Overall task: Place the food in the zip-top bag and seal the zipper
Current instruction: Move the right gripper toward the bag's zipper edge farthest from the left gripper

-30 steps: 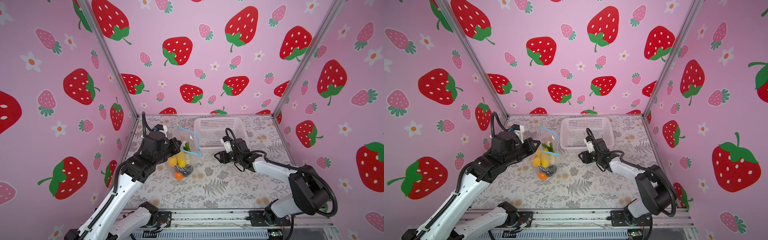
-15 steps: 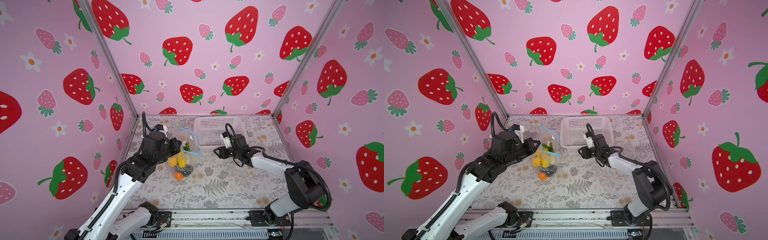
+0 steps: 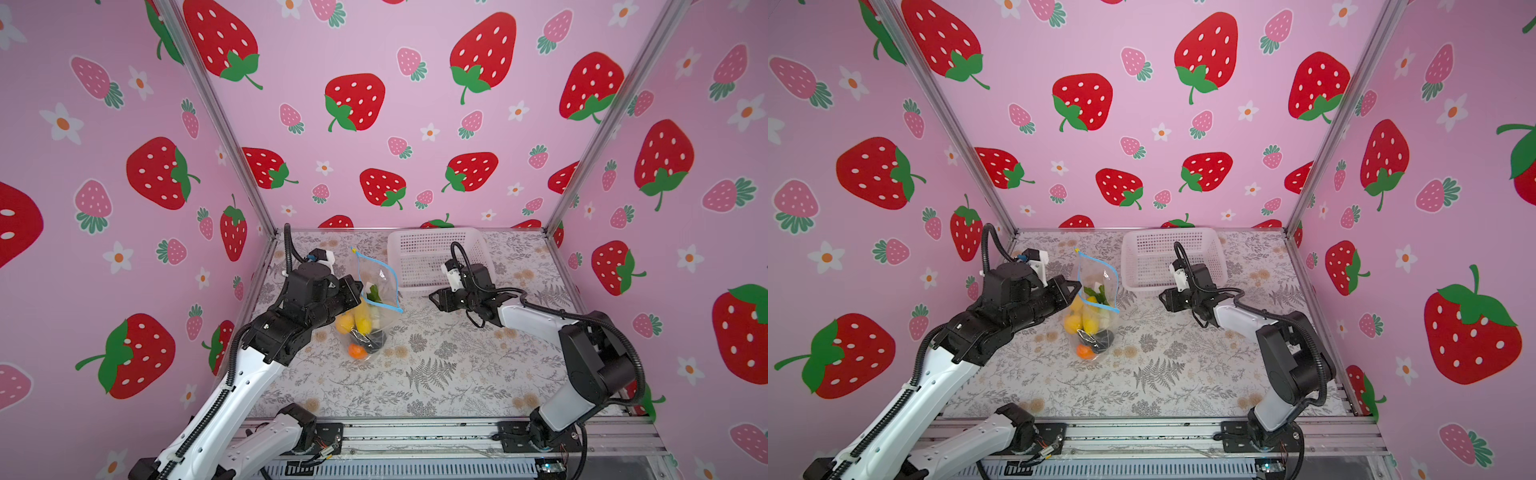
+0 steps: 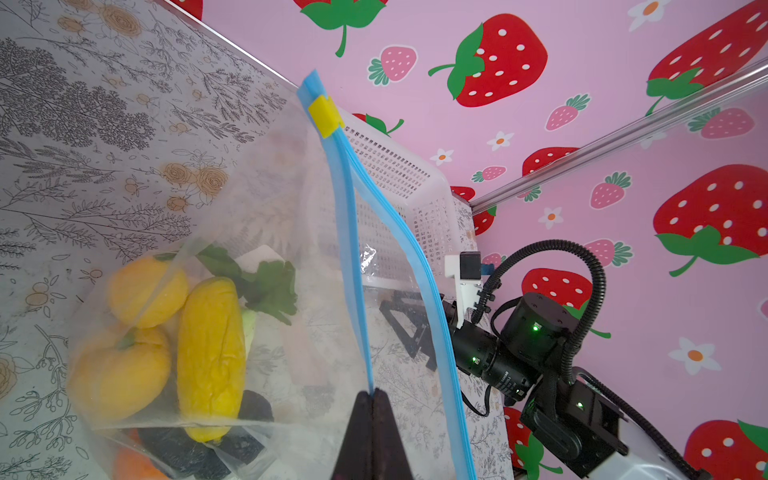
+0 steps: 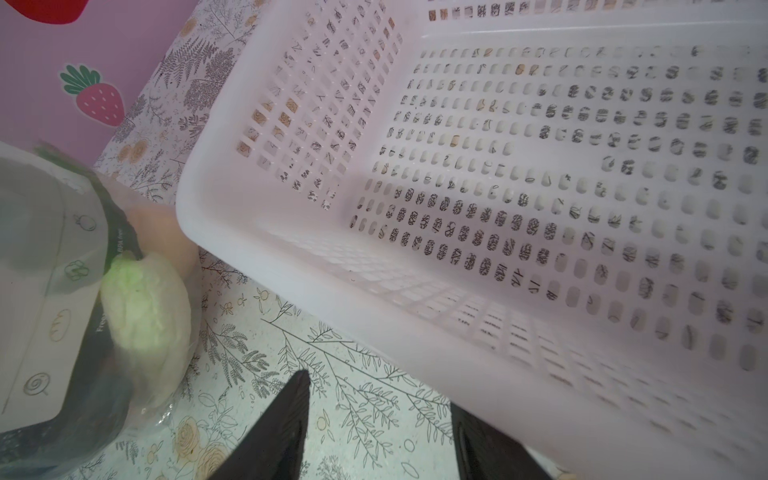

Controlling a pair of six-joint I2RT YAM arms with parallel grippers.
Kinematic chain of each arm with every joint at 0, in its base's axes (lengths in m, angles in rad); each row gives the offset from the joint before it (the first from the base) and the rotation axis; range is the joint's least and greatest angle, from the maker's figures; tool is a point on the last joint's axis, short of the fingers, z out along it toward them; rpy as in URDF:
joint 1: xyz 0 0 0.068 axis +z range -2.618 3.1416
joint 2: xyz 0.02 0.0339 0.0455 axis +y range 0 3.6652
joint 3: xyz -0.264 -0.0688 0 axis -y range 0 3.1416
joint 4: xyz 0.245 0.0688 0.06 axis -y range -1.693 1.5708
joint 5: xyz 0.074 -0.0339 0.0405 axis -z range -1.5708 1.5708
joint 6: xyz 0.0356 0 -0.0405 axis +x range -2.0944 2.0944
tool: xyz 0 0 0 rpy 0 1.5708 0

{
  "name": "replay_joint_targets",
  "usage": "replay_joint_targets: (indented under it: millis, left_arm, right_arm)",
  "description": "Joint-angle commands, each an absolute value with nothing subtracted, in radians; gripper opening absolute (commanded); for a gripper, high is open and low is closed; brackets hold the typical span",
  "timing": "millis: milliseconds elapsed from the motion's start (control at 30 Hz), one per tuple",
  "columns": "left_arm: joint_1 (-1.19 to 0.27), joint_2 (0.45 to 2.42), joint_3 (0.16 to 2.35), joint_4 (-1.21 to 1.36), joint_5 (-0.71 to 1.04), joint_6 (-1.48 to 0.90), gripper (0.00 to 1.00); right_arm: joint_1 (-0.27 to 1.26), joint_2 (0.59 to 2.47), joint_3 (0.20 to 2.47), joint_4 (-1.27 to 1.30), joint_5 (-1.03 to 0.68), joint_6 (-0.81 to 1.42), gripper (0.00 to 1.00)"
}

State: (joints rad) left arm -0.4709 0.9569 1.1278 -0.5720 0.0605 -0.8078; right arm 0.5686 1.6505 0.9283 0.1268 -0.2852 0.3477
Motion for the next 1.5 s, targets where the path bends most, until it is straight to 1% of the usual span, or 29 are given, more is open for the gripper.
replay_joint_targets:
  millis: [0, 533, 833, 1000, 1133, 1233, 1367, 1467]
  left_arm:
    - [-0.467, 0.946, 1.135, -0.555, 0.053, -0.798, 0.00]
    - [-0.467, 0.944, 1.131, -0.555, 0.052, -0.796, 0.00]
    - [-0.468, 0.949, 1.132, -0.554, 0.052, -0.798, 0.00]
    - [-0.467, 0.957, 1.132, -0.550, 0.055, -0.799, 0.00]
    - [-0.468, 0.965, 1.131, -0.547, 0.061, -0.801, 0.00]
    - [-0.467, 0.969, 1.139, -0.553, 0.063, -0.798, 0.00]
    - [-0.467, 0.977, 1.160, -0.555, 0.073, -0.793, 0.00]
    - [-0.466, 0.984, 1.174, -0.558, 0.077, -0.790, 0.00]
  right_arm:
    - [0.552, 1.665, 0.963, 0.143, -0.276, 0.330, 0.56]
    - [0.512, 1.731, 1.018, 0.167, -0.292, 0.328, 0.56]
    - [0.518, 1.797, 1.051, 0.245, -0.400, 0.397, 0.56]
    - [0.516, 1.827, 1.090, 0.242, -0.363, 0.374, 0.57]
    - [0.508, 1.877, 1.159, 0.211, -0.378, 0.381, 0.57]
    - [0.512, 1.823, 1.193, 0.121, -0.401, 0.400, 0.56]
    - [0.534, 1.656, 1.208, -0.064, -0.443, 0.443, 0.56]
    - [0.592, 1.500, 1.175, -0.120, -0.442, 0.410, 0.56]
